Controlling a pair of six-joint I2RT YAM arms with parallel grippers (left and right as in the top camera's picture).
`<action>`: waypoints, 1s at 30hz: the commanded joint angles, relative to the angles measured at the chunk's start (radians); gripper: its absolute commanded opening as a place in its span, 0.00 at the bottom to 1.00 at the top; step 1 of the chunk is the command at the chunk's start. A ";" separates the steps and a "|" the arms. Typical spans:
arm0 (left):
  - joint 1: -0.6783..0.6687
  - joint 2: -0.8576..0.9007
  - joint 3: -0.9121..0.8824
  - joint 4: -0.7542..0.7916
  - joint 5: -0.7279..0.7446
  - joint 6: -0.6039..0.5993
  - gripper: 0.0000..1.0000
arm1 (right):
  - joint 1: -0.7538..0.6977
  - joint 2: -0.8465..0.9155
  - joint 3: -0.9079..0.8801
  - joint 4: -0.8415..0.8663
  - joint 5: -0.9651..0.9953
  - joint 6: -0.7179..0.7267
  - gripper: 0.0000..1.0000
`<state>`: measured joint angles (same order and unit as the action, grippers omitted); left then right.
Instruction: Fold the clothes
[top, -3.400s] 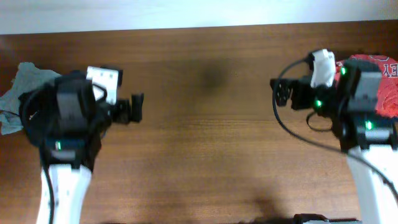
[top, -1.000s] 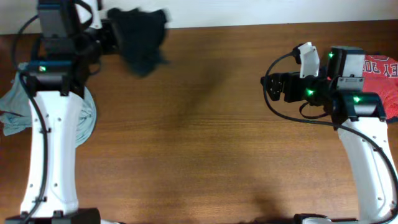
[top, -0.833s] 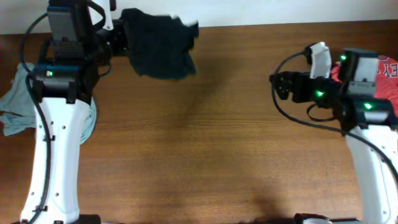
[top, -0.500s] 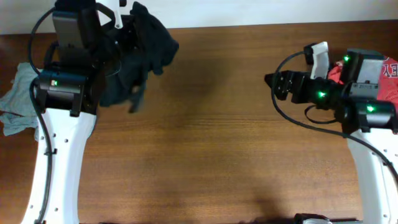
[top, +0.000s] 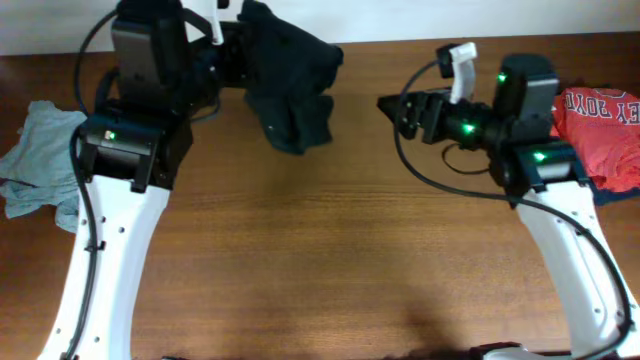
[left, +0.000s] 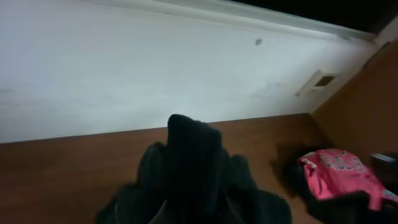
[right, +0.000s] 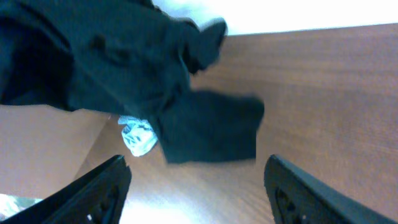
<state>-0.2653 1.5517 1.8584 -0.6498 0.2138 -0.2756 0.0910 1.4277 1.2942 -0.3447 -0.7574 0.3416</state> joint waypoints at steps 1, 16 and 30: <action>-0.017 -0.035 0.022 0.011 0.020 -0.025 0.01 | 0.036 0.042 0.018 0.044 0.013 0.042 0.70; -0.061 -0.038 0.022 0.032 0.064 -0.072 0.01 | 0.237 0.138 0.018 0.279 0.106 0.156 0.59; -0.081 -0.038 0.022 0.037 0.062 -0.072 0.01 | 0.251 0.139 0.018 0.280 0.189 0.184 0.21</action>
<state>-0.3466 1.5497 1.8584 -0.6266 0.2604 -0.3378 0.3347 1.5593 1.2942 -0.0525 -0.5995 0.5194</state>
